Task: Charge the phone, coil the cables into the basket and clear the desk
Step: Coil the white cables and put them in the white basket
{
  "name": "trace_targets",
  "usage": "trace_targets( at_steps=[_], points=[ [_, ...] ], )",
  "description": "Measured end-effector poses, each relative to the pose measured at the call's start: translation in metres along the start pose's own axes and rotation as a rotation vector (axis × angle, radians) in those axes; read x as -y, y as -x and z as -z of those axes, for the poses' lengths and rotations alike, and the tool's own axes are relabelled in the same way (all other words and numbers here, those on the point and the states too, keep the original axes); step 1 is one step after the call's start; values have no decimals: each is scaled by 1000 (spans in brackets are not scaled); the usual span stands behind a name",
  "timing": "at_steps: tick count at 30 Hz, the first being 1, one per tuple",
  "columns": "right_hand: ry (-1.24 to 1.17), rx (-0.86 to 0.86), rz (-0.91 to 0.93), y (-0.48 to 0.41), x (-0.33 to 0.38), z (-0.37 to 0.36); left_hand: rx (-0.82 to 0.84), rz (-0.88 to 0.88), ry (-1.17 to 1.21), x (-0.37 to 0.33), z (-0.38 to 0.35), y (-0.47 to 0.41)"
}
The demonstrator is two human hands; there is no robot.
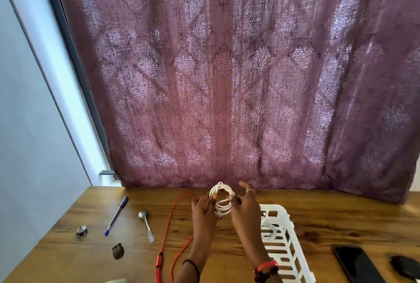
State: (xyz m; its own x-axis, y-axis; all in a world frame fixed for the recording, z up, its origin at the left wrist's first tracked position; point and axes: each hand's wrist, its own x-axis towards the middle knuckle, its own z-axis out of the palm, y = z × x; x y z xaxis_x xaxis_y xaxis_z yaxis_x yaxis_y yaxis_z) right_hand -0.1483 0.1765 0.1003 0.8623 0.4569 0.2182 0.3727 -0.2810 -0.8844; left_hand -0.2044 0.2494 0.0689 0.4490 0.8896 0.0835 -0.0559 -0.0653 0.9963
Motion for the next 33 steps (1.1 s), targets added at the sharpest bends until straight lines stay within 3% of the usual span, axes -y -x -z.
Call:
trace_targets(
  at_steps=[5,11,18,26,33],
  points=[
    [-228,127,-112,-4,-4,-4,-5,-80,-154,4,10,-6],
    [-473,287,-239,-12,-6,0,48,-138,-24,11,15,-10],
    [-847,393,-369,-20,-9,7,114,-78,146,2,4,-7],
    [-233,174,-233,-13,-11,-2,-19,-180,96,-4,6,-8],
    [-200,186,-141,-13,-11,-5,-44,-172,129,-6,12,-9]
  ],
)
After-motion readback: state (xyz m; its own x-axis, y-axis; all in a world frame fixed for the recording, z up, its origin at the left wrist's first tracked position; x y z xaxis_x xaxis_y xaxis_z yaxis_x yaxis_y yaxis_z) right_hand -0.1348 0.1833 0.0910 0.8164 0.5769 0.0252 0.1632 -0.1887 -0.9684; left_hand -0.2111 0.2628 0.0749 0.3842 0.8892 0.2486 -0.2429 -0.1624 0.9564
